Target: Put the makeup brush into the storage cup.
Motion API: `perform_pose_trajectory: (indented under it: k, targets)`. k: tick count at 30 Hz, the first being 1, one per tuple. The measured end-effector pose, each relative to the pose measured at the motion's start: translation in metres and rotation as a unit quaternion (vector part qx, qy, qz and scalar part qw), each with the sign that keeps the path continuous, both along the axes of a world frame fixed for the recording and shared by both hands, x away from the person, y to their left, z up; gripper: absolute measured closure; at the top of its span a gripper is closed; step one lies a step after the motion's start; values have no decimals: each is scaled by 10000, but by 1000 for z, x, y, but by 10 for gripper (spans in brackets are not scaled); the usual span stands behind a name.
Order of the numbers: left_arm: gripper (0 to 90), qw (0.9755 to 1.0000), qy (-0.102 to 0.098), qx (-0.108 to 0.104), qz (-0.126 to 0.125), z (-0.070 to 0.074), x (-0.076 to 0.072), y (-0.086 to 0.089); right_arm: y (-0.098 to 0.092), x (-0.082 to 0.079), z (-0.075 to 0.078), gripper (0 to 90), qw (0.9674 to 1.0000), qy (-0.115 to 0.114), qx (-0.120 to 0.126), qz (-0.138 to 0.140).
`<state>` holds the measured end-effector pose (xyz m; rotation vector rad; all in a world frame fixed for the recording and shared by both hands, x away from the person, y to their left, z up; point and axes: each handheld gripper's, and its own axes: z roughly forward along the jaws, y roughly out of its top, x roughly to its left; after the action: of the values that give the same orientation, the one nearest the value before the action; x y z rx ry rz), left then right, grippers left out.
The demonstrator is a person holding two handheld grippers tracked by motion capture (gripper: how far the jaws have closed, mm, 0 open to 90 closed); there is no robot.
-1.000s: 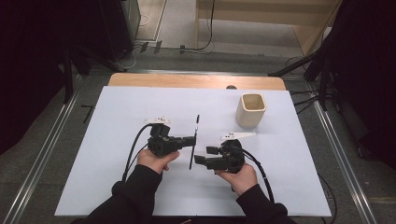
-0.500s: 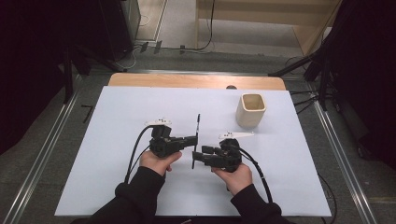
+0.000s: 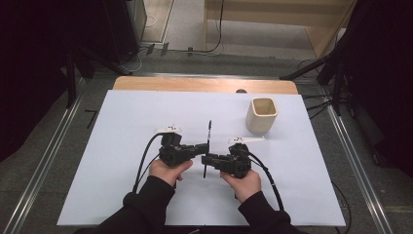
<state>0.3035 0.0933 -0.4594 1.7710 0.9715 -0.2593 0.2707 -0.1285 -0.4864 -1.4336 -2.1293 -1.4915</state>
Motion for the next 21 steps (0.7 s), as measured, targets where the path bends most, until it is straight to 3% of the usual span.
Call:
perform_pose_trajectory:
  k: [21]
  targets:
    - [859, 10000, 37, 29, -51, -3, -1, -3, 1, 1, -1, 852, 9999, 97, 16, 67]
